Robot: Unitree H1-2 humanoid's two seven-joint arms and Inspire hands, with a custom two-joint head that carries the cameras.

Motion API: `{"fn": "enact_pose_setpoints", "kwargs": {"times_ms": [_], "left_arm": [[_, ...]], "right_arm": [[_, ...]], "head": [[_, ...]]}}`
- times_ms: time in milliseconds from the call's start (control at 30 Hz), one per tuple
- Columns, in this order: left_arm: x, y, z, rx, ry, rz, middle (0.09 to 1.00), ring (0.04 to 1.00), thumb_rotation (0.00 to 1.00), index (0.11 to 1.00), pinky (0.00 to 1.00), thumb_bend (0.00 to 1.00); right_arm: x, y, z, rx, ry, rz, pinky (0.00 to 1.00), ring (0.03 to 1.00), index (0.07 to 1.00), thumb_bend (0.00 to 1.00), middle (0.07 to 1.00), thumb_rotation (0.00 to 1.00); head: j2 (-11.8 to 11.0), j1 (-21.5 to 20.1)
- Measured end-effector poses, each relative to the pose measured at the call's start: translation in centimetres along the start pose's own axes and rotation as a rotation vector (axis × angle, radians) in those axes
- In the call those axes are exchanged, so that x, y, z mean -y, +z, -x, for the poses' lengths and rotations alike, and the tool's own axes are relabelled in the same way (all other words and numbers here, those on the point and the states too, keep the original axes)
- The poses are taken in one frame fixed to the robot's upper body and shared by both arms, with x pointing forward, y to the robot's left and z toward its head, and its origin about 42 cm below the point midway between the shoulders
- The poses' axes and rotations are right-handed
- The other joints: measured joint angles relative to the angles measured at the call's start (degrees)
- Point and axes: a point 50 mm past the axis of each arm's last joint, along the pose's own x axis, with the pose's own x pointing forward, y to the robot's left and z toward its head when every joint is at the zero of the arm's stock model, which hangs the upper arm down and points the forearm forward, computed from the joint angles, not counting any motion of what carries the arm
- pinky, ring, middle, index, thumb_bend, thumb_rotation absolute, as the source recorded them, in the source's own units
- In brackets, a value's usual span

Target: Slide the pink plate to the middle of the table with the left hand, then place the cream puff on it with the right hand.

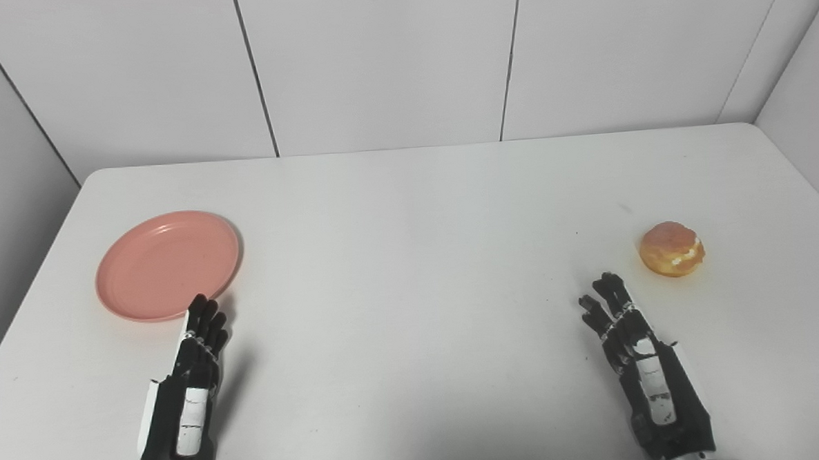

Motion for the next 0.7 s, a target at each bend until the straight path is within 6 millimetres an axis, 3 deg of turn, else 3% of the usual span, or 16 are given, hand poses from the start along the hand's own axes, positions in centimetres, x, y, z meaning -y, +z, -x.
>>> {"fn": "enact_pose_setpoints", "kwargs": {"times_ms": [700], "left_arm": [[0.03, 0.0, 0.0, 0.0, -0.001, 0.0, 1.0, 0.996, 0.89, 1.0, 1.0, 0.94]], "right_arm": [[0.06, 0.0, 0.0, -0.002, 0.003, 0.003, 0.94, 0.919, 0.961, 0.89, 0.963, 0.92]], "head": [[0.1, 0.3]]}}
